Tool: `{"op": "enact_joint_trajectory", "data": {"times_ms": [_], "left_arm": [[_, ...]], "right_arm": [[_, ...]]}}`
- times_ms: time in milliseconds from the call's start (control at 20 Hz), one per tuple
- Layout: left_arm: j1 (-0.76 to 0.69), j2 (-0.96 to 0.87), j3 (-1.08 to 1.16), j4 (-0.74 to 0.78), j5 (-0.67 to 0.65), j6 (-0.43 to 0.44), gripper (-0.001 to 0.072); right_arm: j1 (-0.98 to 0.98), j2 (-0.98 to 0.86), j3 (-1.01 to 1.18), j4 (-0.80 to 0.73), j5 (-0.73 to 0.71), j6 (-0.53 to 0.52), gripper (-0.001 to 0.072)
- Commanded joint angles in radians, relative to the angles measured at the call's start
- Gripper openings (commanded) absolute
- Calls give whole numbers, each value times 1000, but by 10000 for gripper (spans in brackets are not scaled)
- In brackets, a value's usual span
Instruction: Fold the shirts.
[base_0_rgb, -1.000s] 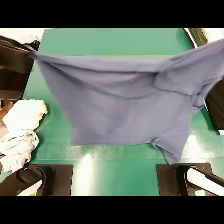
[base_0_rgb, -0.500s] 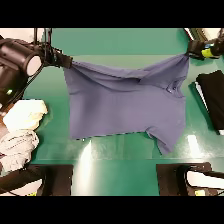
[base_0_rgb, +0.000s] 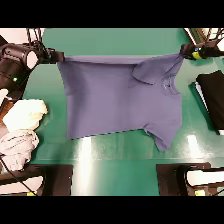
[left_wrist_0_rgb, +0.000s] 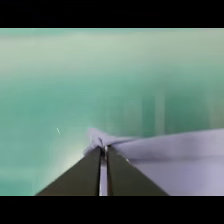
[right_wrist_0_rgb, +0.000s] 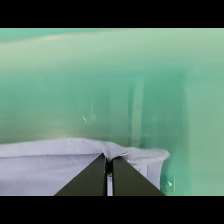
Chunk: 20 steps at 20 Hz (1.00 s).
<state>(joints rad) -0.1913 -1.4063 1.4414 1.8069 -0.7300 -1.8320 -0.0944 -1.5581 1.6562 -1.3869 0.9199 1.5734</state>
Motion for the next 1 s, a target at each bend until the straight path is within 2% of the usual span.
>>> {"op": "enact_joint_trajectory", "data": {"times_ms": [0,150,250,550,600,650,700,750,950], "left_arm": [[11,-52,-2,-83,-99,61,32],[11,-71,-19,-118,-248,97,32],[11,-72,-46,-140,-313,113,32],[11,-73,-148,-151,-326,112,33],[11,-74,-150,-153,-333,112,58],[11,-74,-150,-154,-339,111,321],[11,-74,-149,-154,-362,111,555],[11,-70,-149,-153,-404,113,574],[11,-8,-159,-161,-571,139,574]], "right_arm": [[10,-43,-3,-6,73,-54,14],[10,-32,-85,-6,135,-94,13],[10,-11,-181,-5,120,-95,14],[8,13,-312,-1,69,-93,18],[7,12,-312,-1,76,-92,21],[7,13,-309,-2,84,-92,44],[6,13,-296,-2,109,-92,212],[4,14,-275,-3,145,-92,406],[-41,48,-194,3,364,-94,410]]}}
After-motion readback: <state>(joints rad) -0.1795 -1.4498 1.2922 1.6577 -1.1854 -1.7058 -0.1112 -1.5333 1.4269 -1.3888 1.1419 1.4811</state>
